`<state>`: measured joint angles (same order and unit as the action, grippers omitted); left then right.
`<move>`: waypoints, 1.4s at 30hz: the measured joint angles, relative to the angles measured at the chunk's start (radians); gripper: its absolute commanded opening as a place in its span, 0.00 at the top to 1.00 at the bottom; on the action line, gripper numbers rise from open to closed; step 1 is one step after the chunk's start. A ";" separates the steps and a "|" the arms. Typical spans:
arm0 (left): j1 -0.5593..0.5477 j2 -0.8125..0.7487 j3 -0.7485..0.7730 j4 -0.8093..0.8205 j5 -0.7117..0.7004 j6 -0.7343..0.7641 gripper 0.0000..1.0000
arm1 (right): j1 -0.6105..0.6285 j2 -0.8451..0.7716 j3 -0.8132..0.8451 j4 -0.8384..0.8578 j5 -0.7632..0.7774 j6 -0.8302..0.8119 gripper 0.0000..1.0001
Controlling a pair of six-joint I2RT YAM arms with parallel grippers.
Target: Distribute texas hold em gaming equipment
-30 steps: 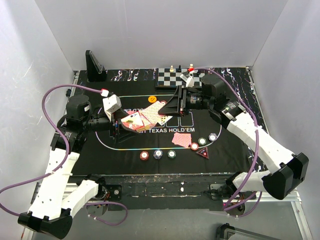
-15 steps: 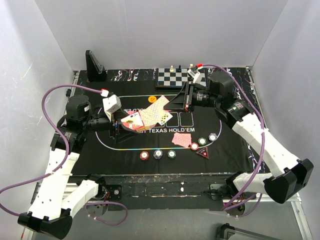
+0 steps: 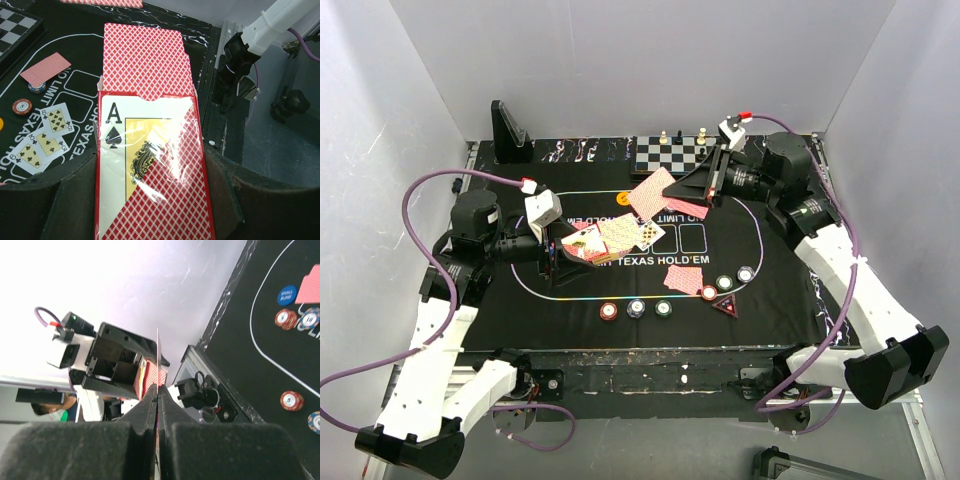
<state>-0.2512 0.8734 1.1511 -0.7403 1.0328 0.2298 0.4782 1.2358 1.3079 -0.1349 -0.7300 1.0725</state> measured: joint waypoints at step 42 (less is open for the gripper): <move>0.000 -0.011 0.010 -0.015 0.000 -0.004 1.00 | -0.056 0.741 -0.180 0.261 0.187 -0.154 0.99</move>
<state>-0.2508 0.8627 1.1606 -0.7555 1.0325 0.2256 0.4217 1.9770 1.1275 0.1257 -0.5430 0.9188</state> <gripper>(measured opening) 0.631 0.023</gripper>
